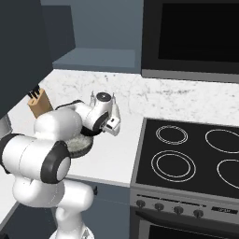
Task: Pick up the bowls on the counter and stack them on top of one another in the open cabinet. Place the smaller bowl on top of the larger bowl.
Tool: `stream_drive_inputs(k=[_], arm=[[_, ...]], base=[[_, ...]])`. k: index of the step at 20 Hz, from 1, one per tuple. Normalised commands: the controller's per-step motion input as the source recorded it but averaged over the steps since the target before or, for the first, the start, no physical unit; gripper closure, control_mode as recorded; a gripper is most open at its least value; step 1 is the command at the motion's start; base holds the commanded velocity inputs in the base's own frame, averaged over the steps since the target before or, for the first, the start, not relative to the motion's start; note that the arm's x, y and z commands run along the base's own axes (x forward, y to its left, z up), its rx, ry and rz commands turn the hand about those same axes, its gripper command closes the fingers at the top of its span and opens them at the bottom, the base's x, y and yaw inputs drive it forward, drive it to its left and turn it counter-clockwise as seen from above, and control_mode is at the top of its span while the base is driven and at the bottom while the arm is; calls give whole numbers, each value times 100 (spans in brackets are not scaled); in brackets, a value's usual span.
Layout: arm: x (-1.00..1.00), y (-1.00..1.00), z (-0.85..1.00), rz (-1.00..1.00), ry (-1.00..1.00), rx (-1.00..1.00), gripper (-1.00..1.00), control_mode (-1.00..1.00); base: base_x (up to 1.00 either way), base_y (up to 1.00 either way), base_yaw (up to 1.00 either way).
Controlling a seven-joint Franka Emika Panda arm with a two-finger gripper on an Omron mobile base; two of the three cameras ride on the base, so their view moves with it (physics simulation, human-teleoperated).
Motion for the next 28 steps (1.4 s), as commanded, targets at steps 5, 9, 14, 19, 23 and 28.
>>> stream_drive_inputs(k=[5, 9, 14, 19, 23, 28], arm=[[-4, 43, -23, 6, 5, 0, 100, -100], [0, 52, -20, 4, 6, 0, 100, -100], [-10, 44, -30, 6, 4, -1, 100, -100], [-6, 4, -32, 5, 2, -3, -100, -100], [0, 0, 5, 0, 0, 0, -100, -100], [0, -24, 61, 0, 0, 4, -100, -100]], base=[[0, 0, 0], [0, 0, 0], [0, 0, 0], [0, 0, 0], [0, 0, 0], [0, 0, 0]])
